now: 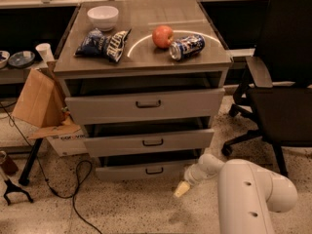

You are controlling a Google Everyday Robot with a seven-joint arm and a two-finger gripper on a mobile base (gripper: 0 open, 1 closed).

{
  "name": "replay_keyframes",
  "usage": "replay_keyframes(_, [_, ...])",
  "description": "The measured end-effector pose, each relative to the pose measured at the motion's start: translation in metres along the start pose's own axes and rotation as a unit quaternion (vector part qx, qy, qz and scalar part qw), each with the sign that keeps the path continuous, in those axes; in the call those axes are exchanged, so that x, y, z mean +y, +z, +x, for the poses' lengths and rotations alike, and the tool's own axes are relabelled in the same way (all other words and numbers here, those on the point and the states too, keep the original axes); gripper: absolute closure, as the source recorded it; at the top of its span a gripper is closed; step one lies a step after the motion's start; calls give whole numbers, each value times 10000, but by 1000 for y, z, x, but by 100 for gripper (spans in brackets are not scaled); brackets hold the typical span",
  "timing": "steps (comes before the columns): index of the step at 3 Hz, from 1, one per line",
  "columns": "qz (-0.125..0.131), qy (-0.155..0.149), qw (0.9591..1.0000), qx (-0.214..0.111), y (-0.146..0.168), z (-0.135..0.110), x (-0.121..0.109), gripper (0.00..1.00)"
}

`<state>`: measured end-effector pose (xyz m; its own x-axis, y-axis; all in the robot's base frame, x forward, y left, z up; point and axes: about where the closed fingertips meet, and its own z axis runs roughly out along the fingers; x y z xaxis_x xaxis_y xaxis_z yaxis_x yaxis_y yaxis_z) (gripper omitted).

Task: Close bottom drawer

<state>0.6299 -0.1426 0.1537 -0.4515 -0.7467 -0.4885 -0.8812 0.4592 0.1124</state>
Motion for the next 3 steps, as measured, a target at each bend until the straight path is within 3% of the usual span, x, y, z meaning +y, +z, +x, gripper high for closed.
replay_keyframes(1, [-105, -223, 9997, 37, 15, -16, 0, 2])
replay_keyframes(3, [-141, -294, 9994, 74, 22, -22, 0, 48])
